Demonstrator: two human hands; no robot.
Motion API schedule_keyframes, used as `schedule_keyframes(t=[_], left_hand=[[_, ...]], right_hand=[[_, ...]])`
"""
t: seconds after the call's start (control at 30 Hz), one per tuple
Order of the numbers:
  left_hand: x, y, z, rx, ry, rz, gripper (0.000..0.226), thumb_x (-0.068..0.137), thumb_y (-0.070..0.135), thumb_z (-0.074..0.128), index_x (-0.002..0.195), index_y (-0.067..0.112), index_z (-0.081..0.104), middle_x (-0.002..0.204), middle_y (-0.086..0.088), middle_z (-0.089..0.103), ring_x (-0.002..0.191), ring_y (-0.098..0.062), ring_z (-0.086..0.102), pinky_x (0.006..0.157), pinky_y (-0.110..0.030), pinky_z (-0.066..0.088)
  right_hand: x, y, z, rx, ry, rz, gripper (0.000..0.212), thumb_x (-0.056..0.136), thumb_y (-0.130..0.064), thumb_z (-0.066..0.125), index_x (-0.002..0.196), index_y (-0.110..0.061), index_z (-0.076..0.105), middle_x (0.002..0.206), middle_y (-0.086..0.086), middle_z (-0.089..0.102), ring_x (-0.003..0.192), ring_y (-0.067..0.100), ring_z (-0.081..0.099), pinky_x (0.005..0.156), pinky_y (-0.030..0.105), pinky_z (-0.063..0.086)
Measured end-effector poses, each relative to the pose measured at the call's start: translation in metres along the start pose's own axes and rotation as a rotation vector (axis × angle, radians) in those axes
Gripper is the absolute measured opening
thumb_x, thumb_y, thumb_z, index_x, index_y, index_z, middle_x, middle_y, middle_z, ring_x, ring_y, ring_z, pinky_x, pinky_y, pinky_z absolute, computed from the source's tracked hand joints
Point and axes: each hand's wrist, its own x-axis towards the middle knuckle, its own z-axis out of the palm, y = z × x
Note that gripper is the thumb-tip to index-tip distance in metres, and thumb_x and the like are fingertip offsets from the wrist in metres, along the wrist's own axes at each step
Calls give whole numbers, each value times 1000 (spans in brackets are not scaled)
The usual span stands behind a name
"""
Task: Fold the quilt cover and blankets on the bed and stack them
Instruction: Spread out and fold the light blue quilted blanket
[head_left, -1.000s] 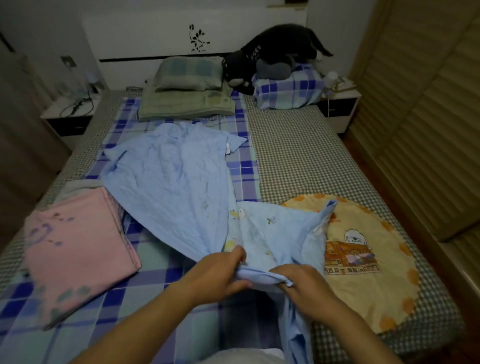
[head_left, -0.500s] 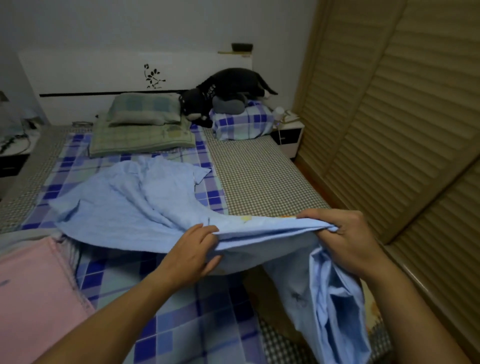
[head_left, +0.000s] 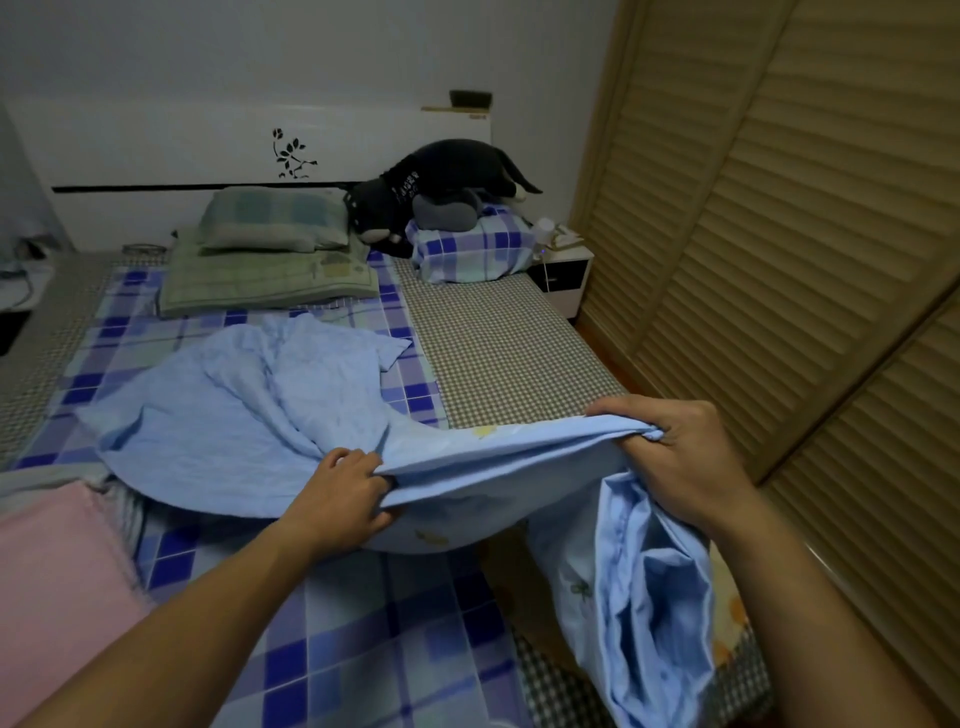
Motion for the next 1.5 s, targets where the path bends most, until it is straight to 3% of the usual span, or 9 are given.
schedule_keyframes(t=[0.3, 0.4, 0.63, 0.77, 0.93, 1.1, 1.2, 1.37, 1.5], left_hand=[[-6, -17, 16, 34, 37, -26, 13, 70, 30, 76, 80, 23, 76, 77, 1, 60, 75, -19, 65, 117, -38, 23], [3, -15, 7, 68, 83, 25, 17, 74, 33, 70, 82, 20, 78, 82, -1, 60, 81, -20, 64, 121, -33, -1], [19, -17, -10, 139, 105, 90, 24, 81, 36, 56, 76, 22, 76, 76, 1, 63, 80, -18, 64, 119, -42, 12], [-1, -46, -21, -39, 141, 23, 31, 89, 30, 44, 71, 22, 69, 73, 1, 63, 76, -19, 62, 111, -35, 28], [-46, -85, -104, -681, 392, -343, 39, 84, 40, 36, 68, 14, 61, 68, -1, 60, 63, -16, 56, 59, -30, 42], [-83, -98, -136, -870, 345, -452, 28, 76, 43, 48, 71, 25, 70, 68, 16, 68, 72, 4, 60, 68, -5, 40], [-99, -144, -97, -510, 222, -577, 43, 90, 26, 43, 94, -5, 72, 92, -16, 71, 88, -34, 67, 83, -34, 51], [-123, -161, -57, -425, -31, -874, 27, 96, 38, 54, 91, 17, 69, 97, -10, 72, 91, -27, 66, 84, -41, 50], [-149, -101, -37, -585, 143, -768, 15, 94, 37, 64, 96, 26, 53, 81, -3, 66, 77, -27, 62, 74, -40, 46]], right_hand=[[21, -11, -19, 172, 347, 161, 49, 81, 13, 50, 81, -30, 73, 84, -16, 74, 81, 2, 67, 70, 9, 48], [52, -29, -46, 250, 573, 122, 41, 78, 7, 49, 76, -26, 72, 72, -17, 70, 72, 0, 63, 68, 14, 48], [130, -26, -121, 264, 1043, 119, 34, 64, -11, 42, 62, -30, 70, 58, -16, 62, 62, 0, 59, 69, 30, 52], [171, 8, -123, -112, 805, 351, 35, 78, -19, 46, 97, -17, 75, 93, 5, 73, 82, 14, 65, 73, 29, 47], [189, 54, -105, -459, 503, 478, 30, 89, -20, 45, 109, -14, 66, 112, 18, 68, 103, 41, 63, 83, 38, 48], [198, 82, -80, -597, 16, 433, 27, 99, -26, 52, 105, -6, 69, 117, 25, 66, 107, 40, 62, 81, 37, 46], [195, 85, -62, -538, -132, 408, 29, 96, -37, 58, 93, -10, 71, 105, 17, 71, 98, 31, 64, 78, 35, 47], [165, 81, -53, -24, -558, 598, 28, 93, -35, 66, 100, -9, 74, 98, 16, 75, 93, 31, 72, 87, 44, 55], [111, 130, -26, -429, -454, 499, 34, 89, -47, 65, 85, -14, 73, 88, 14, 74, 89, 34, 69, 76, 38, 53]])
